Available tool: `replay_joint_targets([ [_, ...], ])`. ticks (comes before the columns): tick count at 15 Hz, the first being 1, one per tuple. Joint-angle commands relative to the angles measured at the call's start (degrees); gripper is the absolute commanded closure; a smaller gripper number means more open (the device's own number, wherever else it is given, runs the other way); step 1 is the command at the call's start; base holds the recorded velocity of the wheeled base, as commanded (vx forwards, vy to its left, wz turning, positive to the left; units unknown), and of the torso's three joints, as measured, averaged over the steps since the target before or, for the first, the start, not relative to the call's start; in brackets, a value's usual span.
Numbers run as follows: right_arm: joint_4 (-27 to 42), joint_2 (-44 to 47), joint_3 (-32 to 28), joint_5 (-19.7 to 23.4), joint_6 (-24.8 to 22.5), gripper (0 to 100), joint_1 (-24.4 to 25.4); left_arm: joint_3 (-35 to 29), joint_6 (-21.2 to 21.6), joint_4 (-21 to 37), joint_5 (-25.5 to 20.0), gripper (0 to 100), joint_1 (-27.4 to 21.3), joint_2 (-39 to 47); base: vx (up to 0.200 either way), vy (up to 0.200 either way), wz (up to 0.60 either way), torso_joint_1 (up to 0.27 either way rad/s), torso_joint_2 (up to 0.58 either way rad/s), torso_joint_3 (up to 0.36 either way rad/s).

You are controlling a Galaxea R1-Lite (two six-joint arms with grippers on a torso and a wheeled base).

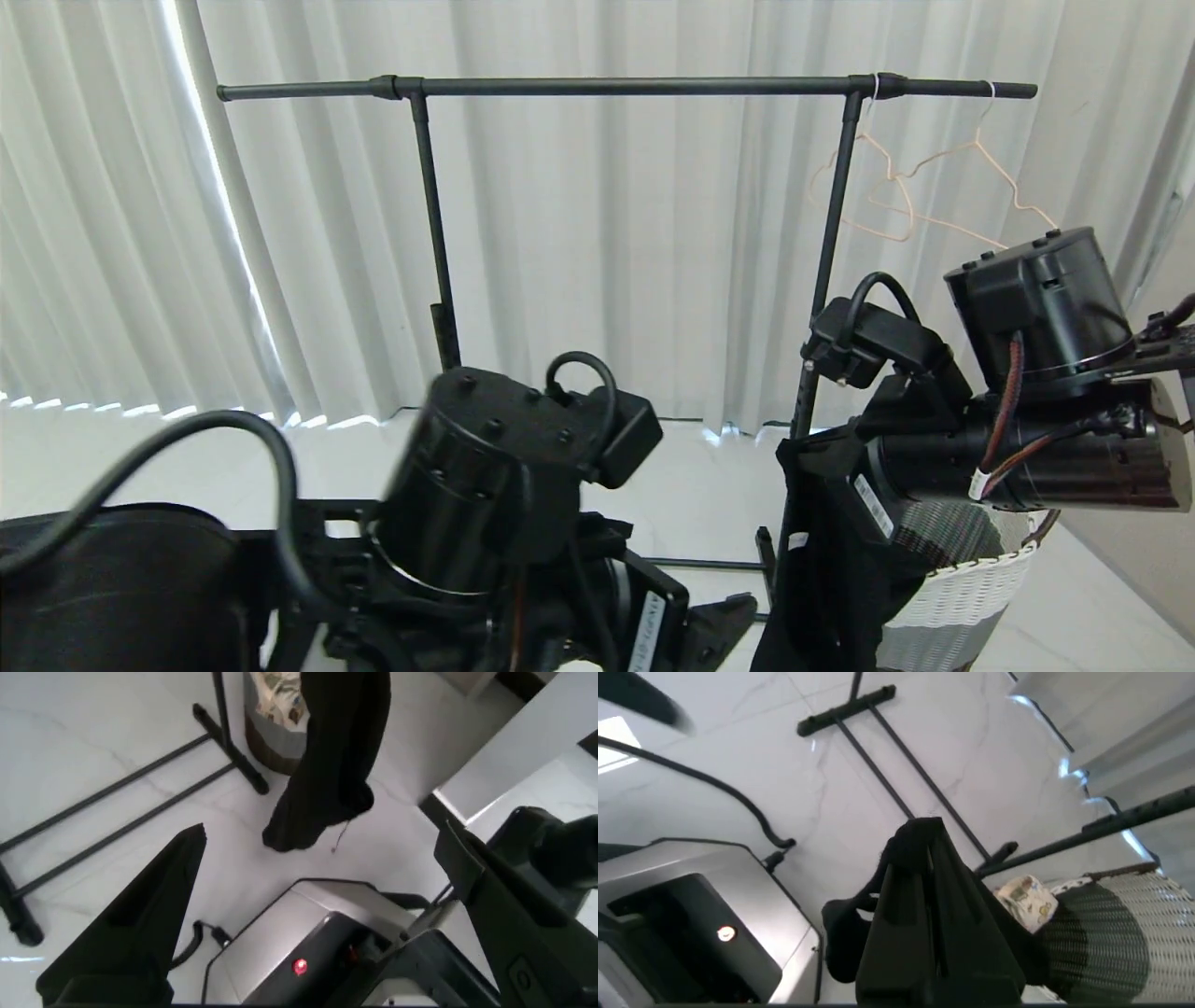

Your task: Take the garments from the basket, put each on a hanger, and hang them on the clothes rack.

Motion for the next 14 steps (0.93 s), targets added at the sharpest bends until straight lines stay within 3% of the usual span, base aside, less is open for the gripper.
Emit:
replay_joint_targets([
  [1, 0.02, -0.72, -0.27, 0.06, 0.27, 100, 1.45, -1.85, -0.30, -4.54, 0.40, 0, -0.75, 9.42, 0.000, 0.000, 0.00, 0.000, 0.00, 0.000],
  [8, 0.02, -3.53, -0.54, 0.06, 2.21, 100, 4.71, -2.73, -0.30, -17.63, 0.13, 0, 3.30, 20.75, 0.000, 0.000, 0.00, 0.000, 0.00, 0.000],
  [11, 0.11, -4.59, -0.45, 0.06, 3.17, 100, 5.94, -0.62, -0.13, -18.86, -2.33, 0, 2.59, 20.49, 0.000, 0.000, 0.00, 0.000, 0.00, 0.000],
  [14, 0.11, -5.03, -0.27, 0.06, 3.17, 100, 5.94, -0.35, -0.13, -20.27, -1.71, 0, 3.12, 21.02, 0.000, 0.000, 0.00, 0.000, 0.00, 0.000],
])
